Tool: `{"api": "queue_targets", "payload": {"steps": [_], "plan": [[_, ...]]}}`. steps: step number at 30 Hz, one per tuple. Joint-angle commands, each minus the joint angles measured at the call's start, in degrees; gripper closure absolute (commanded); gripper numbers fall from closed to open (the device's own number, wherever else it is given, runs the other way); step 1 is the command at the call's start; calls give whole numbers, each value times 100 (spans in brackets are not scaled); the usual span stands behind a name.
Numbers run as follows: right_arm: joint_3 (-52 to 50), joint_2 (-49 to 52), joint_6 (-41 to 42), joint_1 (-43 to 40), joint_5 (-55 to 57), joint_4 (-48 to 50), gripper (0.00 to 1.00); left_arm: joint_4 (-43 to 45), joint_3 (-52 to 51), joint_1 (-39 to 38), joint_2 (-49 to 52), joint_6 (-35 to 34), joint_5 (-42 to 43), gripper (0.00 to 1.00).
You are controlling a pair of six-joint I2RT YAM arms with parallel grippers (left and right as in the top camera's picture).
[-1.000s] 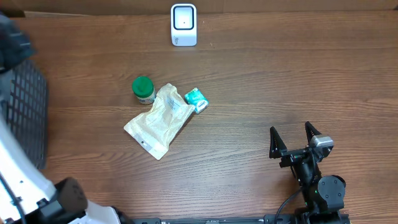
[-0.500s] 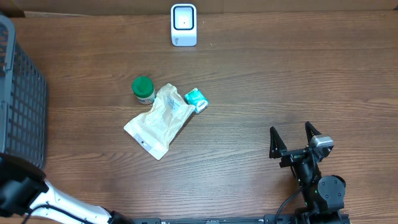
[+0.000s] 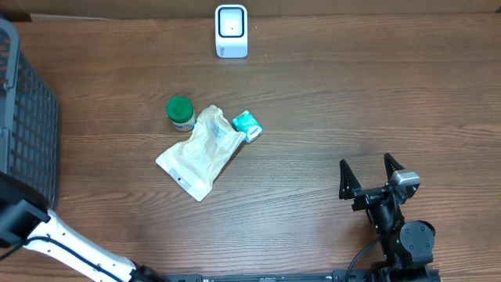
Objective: Scan the item barcode
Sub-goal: 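Reach into the basket and grasp the orange Kleenex pack with the left gripper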
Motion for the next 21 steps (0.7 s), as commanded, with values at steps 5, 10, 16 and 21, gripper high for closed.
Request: {"api": "queue_targets", "payload": {"steps": [5, 10, 16, 21], "plan": [[-59, -50, 15, -15, 33, 11, 0, 531, 15, -103, 656, 511, -17, 38], [-59, -50, 15, -15, 35, 11, 0, 693, 15, -125, 763, 511, -15, 94], [-59, -50, 15, -15, 35, 11, 0, 409, 22, -144, 723, 505, -17, 96], [-59, -50, 15, -15, 35, 11, 0, 111, 22, -313, 229, 177, -13, 96]]}}
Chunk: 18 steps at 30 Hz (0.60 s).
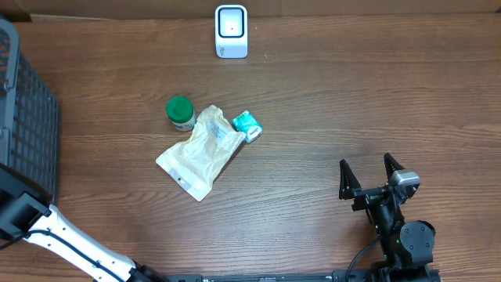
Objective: Scan the item barcode
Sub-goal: 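Reach into the basket and grasp the orange Kleenex pack with the left gripper, then carry the orange Kleenex pack over the clear bag and release it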
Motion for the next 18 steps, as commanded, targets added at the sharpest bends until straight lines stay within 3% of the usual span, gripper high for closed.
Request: {"api": "queue_targets", "payload": {"steps": [1, 6, 9, 15, 18], "plan": [[-59, -50, 13, -15, 37, 13, 0, -205, -35, -173, -337, -332, 37, 96], [-59, -50, 13, -15, 37, 13, 0, -319, -35, -420, -1318, -804, 254, 96], [-59, -50, 13, -15, 37, 13, 0, -507, -35, -595, -2124, -1099, 1032, 96], [-59, -50, 13, -15, 35, 13, 0, -898, -35, -1025, -3447, -1281, 1943, 96], [-59, -50, 13, -15, 37, 13, 0, -1416, -35, -1604, -4033, -1250, 2074, 96]]}}
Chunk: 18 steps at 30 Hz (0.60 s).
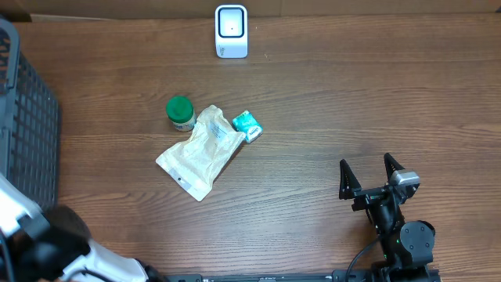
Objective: Scan the item barcode
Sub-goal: 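Carry the orange Kleenex pack over the clear bag and release it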
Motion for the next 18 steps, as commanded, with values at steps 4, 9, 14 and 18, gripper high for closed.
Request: {"api": "queue_targets", "payload": {"steps": [4, 9, 14, 18], "plan": [[-59, -50, 15, -15, 37, 11, 0, -1158, 31, -1526, -678, 142, 398, 96], [-59, -50, 15, -15, 37, 11, 0, -1410, -588, -2774, -651, 343, 326, 96], [-59, -50, 15, -15, 37, 11, 0, -942, -1862, -3995, -651, 826, 485, 96], [-59, -50, 15, -15, 35, 11, 0, -232, -3353, -4999, -651, 826, 498, 96]]}}
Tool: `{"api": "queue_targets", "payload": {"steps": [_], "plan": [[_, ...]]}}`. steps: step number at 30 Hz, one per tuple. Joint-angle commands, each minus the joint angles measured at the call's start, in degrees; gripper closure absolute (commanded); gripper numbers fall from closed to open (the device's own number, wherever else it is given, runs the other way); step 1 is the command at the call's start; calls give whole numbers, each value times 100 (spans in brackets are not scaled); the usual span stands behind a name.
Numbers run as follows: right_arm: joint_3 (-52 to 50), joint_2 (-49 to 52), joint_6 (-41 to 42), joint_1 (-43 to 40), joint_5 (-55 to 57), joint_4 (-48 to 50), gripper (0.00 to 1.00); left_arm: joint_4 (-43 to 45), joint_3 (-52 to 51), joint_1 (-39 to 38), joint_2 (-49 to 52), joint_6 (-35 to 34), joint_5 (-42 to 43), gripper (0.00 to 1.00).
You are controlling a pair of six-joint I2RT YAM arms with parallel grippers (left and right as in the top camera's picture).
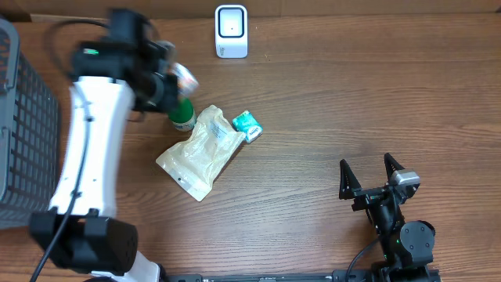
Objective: Scan the item barcode
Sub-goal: 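Carry the orange Kleenex pack over the clear bag and release it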
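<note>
The white barcode scanner stands at the back edge of the table. A green-capped bottle, a cream pouch and a small teal packet lie together mid-left. My left arm reaches over the table, and my left gripper sits just above the bottle, partly covering its cap. That gripper is blurred: a pale patch shows at its tip, but I cannot tell whether it is open or shut. My right gripper rests open at the front right, with nothing between its fingers.
A dark mesh basket fills the left edge of the table. The left arm's white link runs from the front left up to the bottle, and its base sits at the front left corner.
My left arm was low at the front left corner, outside the table's middle. Now it stretches across the left side with its gripper over the green-capped bottle. Items, scanner and right arm are unchanged.
At the two oldest moments my left arm lay at the front left corner by the basket, shifting slightly. Then it was blurred in that same corner. Now it stands over the bottle. The bottle, pouch, packet, scanner and right gripper stayed in place throughout.
</note>
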Motion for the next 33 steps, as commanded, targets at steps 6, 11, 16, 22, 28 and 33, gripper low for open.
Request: {"api": "queue_targets", "payload": {"steps": [6, 11, 16, 22, 28, 33], "plan": [[-59, -50, 13, -15, 37, 11, 0, 872, -1685, -785, -11, -87, -133, 96], [-59, -50, 13, -15, 37, 11, 0, 997, -1698, -669, -11, -1045, -511, 82], [-59, -50, 13, -15, 37, 11, 0, 1174, -1687, -667, -11, -1237, -527, 0], [-59, -50, 13, -15, 37, 11, 0, 879, -964, -315, -79, -1362, -522, 0], [-59, -50, 13, -15, 37, 11, 0, -17, 343, 570, -234, -986, -522, 0], [-59, -50, 13, -15, 35, 11, 0, -170, 1458, 1873, -492, 168, -522, 0]]}}
